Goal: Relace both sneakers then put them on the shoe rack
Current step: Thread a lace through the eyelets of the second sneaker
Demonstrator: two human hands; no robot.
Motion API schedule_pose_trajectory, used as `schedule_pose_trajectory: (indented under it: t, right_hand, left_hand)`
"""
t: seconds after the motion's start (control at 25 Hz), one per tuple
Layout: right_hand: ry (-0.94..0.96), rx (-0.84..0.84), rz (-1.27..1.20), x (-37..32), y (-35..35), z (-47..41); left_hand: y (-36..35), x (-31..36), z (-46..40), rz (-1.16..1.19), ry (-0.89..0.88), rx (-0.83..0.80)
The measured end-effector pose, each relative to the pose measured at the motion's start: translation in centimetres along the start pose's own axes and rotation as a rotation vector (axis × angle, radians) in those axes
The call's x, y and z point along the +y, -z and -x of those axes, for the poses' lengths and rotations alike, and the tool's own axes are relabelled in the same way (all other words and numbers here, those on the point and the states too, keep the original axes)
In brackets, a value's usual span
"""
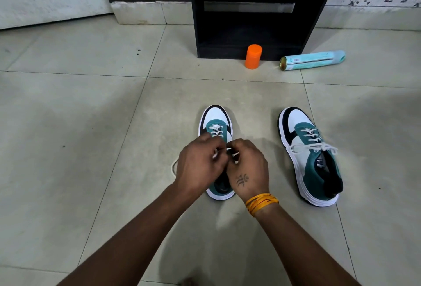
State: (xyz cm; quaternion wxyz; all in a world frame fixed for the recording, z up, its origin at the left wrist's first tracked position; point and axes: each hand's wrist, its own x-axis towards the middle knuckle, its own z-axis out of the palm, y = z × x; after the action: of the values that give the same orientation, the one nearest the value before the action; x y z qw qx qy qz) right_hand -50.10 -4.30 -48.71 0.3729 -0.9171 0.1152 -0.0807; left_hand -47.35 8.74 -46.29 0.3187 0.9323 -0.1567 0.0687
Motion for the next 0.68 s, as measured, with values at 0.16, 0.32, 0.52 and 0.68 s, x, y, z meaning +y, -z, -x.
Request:
schedule_pose_trajectory:
  t: [0.16, 0.32, 0.52, 0.68]
  right_hand:
    - [-0.012, 0.026, -0.019, 0.3, -0.2, -0.2]
    - [-0.003, 0.051, -0.039, 0.4, -0.8, 0.1]
    - [-0.011, 0.058, -0.108, 0.3, -1.1, 0.2]
    - [-0.010, 0.057, -0.135, 0.5, -1.0, 0.3]
  left_hand:
    - [-0.3, -2.1, 0.8, -0.017, -0.030, 0.050]
    - [-1.2, -1.9, 0.6, -0.173, -0.041, 0.139]
    - [-2.1, -1.6, 0.3, -0.074, 0.087, 0.197]
    - [-2.6, -2.0, 0.7, -0.014, 0.077, 0.191]
